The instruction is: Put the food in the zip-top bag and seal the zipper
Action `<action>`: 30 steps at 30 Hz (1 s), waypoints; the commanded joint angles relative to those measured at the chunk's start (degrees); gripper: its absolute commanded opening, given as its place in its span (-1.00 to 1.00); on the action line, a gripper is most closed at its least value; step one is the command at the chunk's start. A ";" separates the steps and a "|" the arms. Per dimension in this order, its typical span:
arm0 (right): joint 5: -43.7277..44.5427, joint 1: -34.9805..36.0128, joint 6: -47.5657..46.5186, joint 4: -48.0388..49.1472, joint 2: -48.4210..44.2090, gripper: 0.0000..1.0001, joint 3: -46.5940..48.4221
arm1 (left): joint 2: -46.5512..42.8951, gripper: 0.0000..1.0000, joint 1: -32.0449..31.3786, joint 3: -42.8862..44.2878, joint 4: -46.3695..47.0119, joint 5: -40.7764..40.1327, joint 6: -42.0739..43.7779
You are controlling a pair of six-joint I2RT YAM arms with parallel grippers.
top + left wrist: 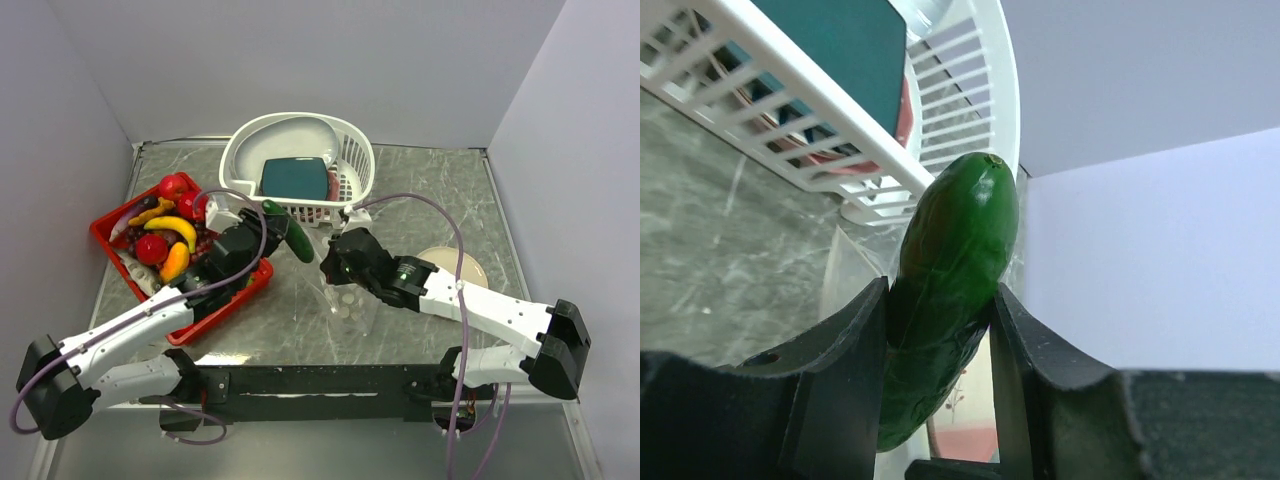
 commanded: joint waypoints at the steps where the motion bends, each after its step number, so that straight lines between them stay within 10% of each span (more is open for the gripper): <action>1: 3.01 0.29 1.64 0.41 -2.75 -1.00 2.61 | 1.88 -0.98 -2.92 0.20 5.99 -2.49 -1.94; 22: 14.80 0.20 -1.52 0.23 -2.14 -1.00 6.83 | 9.61 -0.92 -7.77 6.60 -7.88 15.18 -0.19; 26: 14.09 0.20 -1.35 0.41 -2.85 -1.00 6.39 | 9.97 0.48 -7.77 8.54 -9.29 16.33 1.57; 30: 13.92 0.11 -1.08 -0.29 -3.72 -1.00 5.60 | 9.97 0.78 -7.77 11.52 -11.66 16.33 4.20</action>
